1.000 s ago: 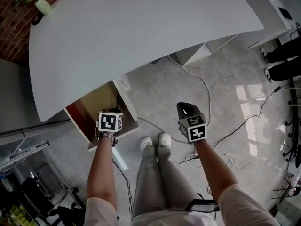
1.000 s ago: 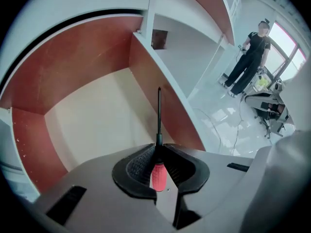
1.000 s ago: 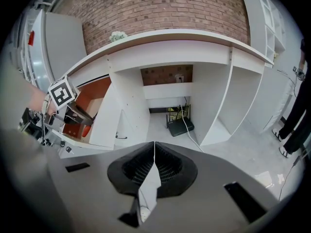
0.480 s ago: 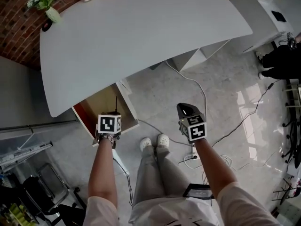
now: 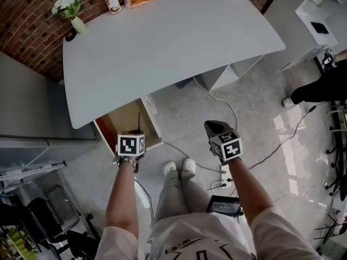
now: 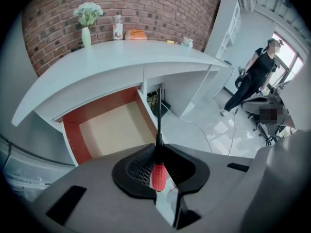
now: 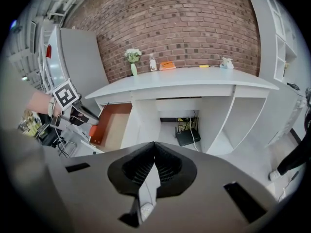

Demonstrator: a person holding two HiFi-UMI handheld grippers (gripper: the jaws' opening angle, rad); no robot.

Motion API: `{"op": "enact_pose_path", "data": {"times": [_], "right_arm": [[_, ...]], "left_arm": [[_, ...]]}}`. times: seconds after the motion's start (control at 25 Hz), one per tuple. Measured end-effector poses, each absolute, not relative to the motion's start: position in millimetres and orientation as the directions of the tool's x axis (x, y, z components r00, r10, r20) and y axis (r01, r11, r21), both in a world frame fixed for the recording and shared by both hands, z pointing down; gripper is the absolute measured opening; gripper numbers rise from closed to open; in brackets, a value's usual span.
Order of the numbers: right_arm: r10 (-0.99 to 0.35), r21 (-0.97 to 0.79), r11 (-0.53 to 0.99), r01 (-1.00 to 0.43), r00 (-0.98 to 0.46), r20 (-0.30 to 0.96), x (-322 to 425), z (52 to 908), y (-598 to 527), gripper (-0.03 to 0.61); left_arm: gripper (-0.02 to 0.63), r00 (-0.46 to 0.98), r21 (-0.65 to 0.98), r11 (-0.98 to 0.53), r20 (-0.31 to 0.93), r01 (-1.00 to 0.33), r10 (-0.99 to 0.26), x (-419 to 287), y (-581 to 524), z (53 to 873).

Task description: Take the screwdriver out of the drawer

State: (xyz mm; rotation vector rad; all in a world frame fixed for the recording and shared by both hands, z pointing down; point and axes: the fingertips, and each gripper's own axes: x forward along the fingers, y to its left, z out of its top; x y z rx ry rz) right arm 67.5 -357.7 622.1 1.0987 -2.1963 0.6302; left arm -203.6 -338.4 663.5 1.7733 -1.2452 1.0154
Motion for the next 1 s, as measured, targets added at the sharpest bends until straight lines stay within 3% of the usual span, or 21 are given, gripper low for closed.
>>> {"op": "enact_pose_path", "data": {"times": [0.48,1.0], "right_arm": [[-0.599,-0.074,0.570,-0.818,-0.475,0.644,72,544,-352,0.018],[-0.738,0.081,0.579,-0.811,-0.479,0.474,67,442,-355,0.018]], "left_arm": [[0.063,0.242,0.127,-0.258,0.841,-0.958,-0.483,-203,-333,587],[0.063,0.263,0.110,-0.268,0.717,-0.957,-0.646,-210,-334,498]]}}
